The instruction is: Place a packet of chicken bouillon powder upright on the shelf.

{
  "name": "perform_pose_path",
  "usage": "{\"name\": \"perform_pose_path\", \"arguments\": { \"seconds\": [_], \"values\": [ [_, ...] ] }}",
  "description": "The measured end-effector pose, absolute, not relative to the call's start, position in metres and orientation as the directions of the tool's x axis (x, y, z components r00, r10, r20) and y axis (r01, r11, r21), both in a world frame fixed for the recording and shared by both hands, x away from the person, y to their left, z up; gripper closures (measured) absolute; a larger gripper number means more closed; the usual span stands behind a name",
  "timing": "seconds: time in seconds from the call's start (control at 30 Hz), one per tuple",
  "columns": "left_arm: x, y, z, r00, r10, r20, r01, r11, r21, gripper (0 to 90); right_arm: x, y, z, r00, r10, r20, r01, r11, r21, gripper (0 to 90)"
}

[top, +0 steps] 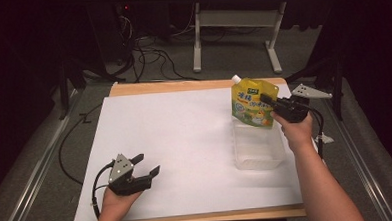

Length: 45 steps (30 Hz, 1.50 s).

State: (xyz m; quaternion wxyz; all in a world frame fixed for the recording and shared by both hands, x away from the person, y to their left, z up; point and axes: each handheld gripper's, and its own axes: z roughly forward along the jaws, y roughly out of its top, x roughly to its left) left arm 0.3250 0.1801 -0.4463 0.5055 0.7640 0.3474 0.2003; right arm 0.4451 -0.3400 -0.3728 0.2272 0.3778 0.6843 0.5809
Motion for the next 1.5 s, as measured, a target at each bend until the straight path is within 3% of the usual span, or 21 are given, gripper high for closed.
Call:
{"name": "perform_pose_path", "arguments": {
  "seconds": [0.67, 0.97, 1.2, 1.23, 1.33, 1.5],
  "values": [
    [0.3251, 0.1798, -0.4464, 0.683, 0.729, -0.047, 0.329, -0.250, 0.911, 28.0, 0.4474, -0.3428, -0.3728, -0.581, 0.802, 0.140, 0.295, 0.047, 0.954, 87.2],
    [0.3250, 0.1794, -0.4465, 0.684, 0.728, -0.047, 0.330, -0.251, 0.910, 28.0, 0.4477, -0.3444, -0.3730, -0.566, 0.813, 0.141, 0.311, 0.053, 0.949, 80.7],
    [0.3252, 0.1791, -0.4467, 0.685, 0.727, -0.046, 0.330, -0.254, 0.909, 28.0, 0.4477, -0.3441, -0.3702, -0.555, 0.822, 0.128, 0.304, 0.058, 0.951, 70.7],
    [0.3251, 0.1792, -0.4466, 0.685, 0.727, -0.046, 0.330, -0.254, 0.909, 28.1, 0.4476, -0.3442, -0.3698, -0.553, 0.823, 0.129, 0.305, 0.055, 0.951, 70.8],
    [0.3251, 0.1791, -0.4467, 0.685, 0.727, -0.046, 0.330, -0.254, 0.909, 28.0, 0.4467, -0.3435, -0.3695, -0.554, 0.825, 0.114, 0.303, 0.072, 0.950, 89.7],
    [0.3252, 0.1789, -0.4468, 0.687, 0.726, -0.046, 0.331, -0.256, 0.908, 28.0, 0.4475, -0.3426, -0.3715, -0.565, 0.817, 0.113, 0.307, 0.082, 0.948, 90.0]
  ]
}}
